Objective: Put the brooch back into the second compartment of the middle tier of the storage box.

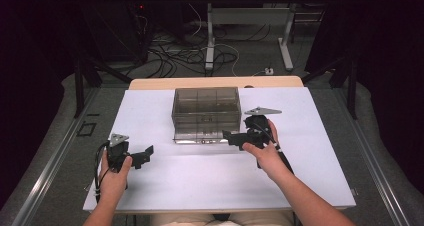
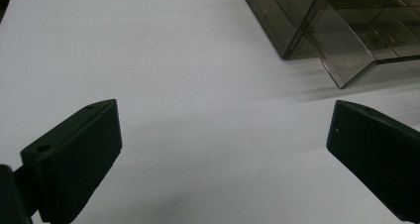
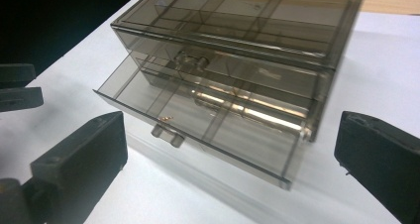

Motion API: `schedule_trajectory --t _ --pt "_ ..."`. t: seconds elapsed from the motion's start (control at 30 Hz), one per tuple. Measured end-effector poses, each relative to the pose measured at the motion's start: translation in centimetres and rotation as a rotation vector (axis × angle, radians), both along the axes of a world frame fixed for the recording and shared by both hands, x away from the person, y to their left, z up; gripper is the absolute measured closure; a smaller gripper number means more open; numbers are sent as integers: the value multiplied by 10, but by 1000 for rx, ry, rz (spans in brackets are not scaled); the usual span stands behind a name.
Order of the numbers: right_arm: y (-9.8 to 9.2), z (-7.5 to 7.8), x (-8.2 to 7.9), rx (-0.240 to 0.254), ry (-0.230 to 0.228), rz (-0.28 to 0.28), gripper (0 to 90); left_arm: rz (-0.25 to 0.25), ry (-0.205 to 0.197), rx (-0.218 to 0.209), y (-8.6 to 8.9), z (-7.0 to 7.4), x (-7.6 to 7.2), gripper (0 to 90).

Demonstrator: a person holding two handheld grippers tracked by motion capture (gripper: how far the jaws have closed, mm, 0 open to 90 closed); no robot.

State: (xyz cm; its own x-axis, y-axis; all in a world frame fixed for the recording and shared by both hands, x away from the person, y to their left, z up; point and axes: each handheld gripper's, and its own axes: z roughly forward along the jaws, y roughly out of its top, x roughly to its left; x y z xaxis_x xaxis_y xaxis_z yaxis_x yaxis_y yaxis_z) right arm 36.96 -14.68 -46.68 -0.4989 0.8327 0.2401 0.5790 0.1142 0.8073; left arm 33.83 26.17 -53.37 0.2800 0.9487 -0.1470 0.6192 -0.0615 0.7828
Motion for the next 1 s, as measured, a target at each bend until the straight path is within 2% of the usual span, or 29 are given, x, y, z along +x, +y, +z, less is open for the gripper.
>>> schedule_trajectory --t 0.43,0.77,1.0 --pt "-49 -4 -9 37 33 -61 0 -3 3 5 0 0 0 7" --pt "-87 -14 -14 92 54 -142 0 -3 7 3 -1 -1 -1 7" --pt "-112 -24 -17 87 75 -188 0 6 7 -4 -1 -1 -1 7"
